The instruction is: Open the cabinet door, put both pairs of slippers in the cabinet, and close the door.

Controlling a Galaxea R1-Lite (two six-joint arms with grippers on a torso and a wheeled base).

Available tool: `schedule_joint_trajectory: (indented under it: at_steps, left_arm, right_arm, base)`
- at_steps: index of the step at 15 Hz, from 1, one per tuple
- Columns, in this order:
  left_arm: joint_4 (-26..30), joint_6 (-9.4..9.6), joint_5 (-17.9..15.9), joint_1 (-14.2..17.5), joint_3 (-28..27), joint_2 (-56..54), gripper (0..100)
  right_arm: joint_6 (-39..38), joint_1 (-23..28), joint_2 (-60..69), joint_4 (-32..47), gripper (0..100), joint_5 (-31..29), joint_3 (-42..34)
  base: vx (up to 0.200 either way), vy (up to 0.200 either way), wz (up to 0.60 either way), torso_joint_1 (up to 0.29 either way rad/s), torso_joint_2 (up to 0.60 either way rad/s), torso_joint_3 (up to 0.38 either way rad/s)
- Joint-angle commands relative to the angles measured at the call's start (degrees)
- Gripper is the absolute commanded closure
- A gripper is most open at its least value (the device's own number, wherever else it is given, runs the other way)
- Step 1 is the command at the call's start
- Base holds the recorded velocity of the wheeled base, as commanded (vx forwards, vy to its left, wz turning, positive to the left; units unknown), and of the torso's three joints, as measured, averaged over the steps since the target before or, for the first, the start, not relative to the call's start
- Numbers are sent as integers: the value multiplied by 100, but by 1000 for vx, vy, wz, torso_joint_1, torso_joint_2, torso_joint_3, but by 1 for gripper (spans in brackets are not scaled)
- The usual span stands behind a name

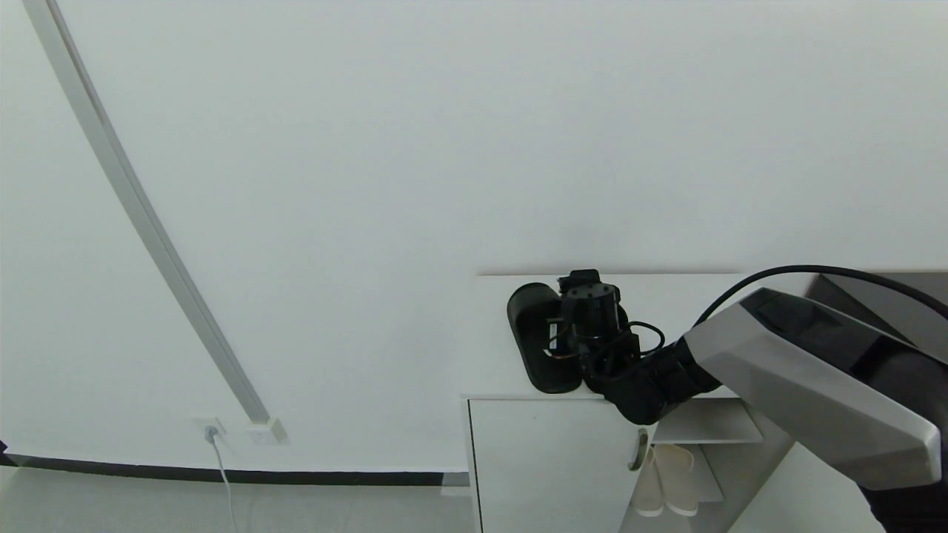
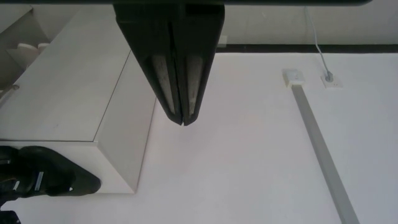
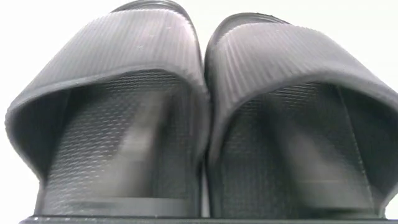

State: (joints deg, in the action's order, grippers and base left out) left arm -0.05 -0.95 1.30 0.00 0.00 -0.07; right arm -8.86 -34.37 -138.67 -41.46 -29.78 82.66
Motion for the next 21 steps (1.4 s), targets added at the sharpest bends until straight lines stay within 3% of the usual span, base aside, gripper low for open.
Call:
schedule_joint_trajectory:
  at_steps: [1,6,9,13,17,21]
  left_arm:
    - [-4,-2,1,0,0,7,100]
    - [-4,-2,1,0,0,7,100]
    - [-4,-2,1,9,0,7,100]
    - [-4,7,1,0,0,7,100]
    - [5,-2,1,0,0,7,100]
    - [-4,-2,1,0,0,7,100]
  right_arm:
    - [-1,-9,-2,-2,100,-1,-5]
    - [-37,-53,173,-20,100,-1,-137]
    - [-63,-202,797,-38,100,25,-717]
    - [-37,-510,2318,-582,100,447,-2729]
    - [-45,-580,3900,-846,100,1792,-4601]
    - [-1,-835,4884,-231,100,2099,-5173]
  base:
    - [0,0,0,0,0,0]
    - [0,0,0,0,0,0]
    - [0,0,0,0,0,0]
    - [0,0,0,0,0,0]
    - [0,0,0,0,0,0]
    - [0,0,0,0,0,0]
